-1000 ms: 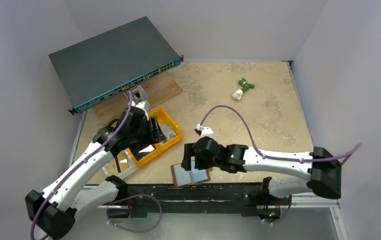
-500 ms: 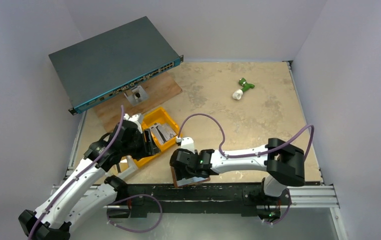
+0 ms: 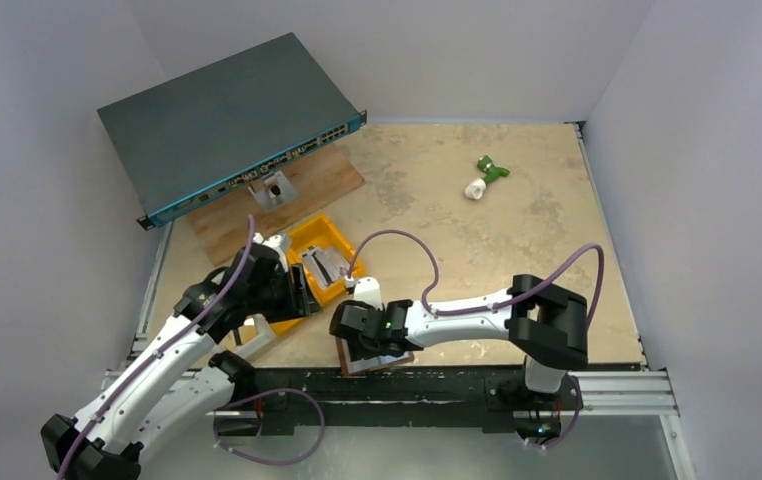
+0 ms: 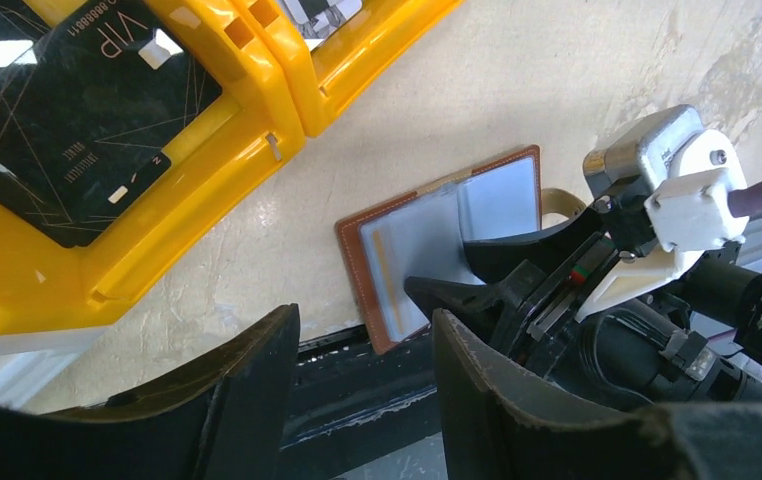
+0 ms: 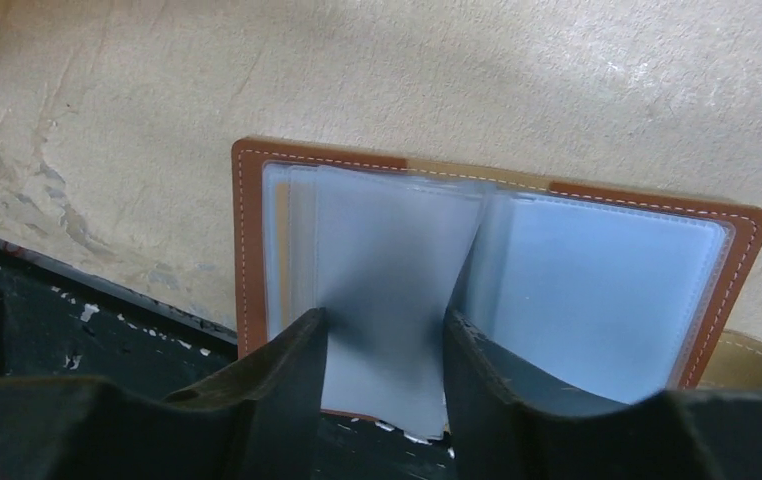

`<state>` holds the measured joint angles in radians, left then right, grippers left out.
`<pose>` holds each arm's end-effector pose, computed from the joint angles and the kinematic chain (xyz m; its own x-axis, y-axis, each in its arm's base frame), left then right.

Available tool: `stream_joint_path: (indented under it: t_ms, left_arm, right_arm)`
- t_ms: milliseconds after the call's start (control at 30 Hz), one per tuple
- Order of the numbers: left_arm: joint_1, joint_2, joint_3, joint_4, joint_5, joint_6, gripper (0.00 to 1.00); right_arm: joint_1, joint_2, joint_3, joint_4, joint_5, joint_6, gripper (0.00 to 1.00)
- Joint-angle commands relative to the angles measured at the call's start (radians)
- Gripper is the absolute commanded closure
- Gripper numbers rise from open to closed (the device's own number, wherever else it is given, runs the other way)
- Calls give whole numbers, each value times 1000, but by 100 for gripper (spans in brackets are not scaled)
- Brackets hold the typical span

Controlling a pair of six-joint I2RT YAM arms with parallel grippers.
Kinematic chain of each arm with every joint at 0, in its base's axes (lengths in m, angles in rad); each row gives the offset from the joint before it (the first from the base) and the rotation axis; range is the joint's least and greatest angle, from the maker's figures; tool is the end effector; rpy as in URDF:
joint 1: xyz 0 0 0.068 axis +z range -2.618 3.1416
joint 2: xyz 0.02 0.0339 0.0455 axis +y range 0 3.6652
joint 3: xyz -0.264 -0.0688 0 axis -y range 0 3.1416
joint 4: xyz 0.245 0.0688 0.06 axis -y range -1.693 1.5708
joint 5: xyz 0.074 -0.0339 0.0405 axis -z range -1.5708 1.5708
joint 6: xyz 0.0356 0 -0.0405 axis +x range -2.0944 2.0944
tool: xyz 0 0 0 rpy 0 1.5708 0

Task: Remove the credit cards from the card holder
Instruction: Remove the credit card from the card holder.

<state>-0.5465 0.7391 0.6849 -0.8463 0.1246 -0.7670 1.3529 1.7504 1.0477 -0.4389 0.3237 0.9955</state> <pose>0.1179 -0.0769 0.2523 -0.8857 -0.2672 -0.3797 -0.0458 0.8641 -0.5012 0.0841 0.3273 0.1627 -0.8596 -0.2026 -0.4691 -0.3231 0.9267 0.1918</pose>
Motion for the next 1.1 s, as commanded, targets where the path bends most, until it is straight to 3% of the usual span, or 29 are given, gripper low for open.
stream_joint_path:
  t_ms: [0, 200, 333, 533, 1067]
  left_arm:
    - [-6, 16, -10, 36, 45, -3, 50]
    - [-17, 40, -57, 93, 103, -17, 53]
    - [-81, 86, -93, 164, 109, -58, 56]
    - [-188, 204, -135, 298, 94, -133, 65]
    - [-229, 371, -186, 410, 101, -174, 66]
  right_arm:
    - [2, 44, -23, -14, -12, 48, 61]
    - [-11, 25, -107, 60, -57, 89, 83]
    - [-37, -9, -192, 146, -100, 112, 90]
    - [-67, -26, -256, 224, -145, 122, 95]
    - [-101, -29, -334, 326, -217, 130, 100]
